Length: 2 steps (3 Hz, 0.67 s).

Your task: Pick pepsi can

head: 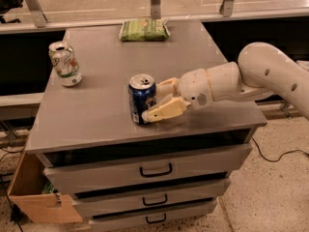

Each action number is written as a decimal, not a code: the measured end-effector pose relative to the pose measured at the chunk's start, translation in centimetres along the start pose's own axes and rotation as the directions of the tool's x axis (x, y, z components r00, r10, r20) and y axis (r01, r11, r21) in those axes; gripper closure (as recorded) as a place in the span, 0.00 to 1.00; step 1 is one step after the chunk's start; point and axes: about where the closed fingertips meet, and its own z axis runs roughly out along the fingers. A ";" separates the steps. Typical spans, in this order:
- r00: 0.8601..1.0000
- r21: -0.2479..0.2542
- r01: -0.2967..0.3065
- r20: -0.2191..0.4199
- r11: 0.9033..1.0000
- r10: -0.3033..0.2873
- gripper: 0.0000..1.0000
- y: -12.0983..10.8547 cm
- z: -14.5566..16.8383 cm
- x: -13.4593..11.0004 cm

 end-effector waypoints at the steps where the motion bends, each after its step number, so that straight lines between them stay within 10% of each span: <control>1: 0.999 0.002 -0.022 0.029 1.000 0.022 0.65 -0.5 0.1 0.2; 2: 0.999 0.032 0.006 0.033 0.999 -0.007 0.87 -2.2 -1.5 -0.9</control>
Offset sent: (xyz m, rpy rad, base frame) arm 0.0545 -0.0403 0.0442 0.0387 -0.0942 -0.0770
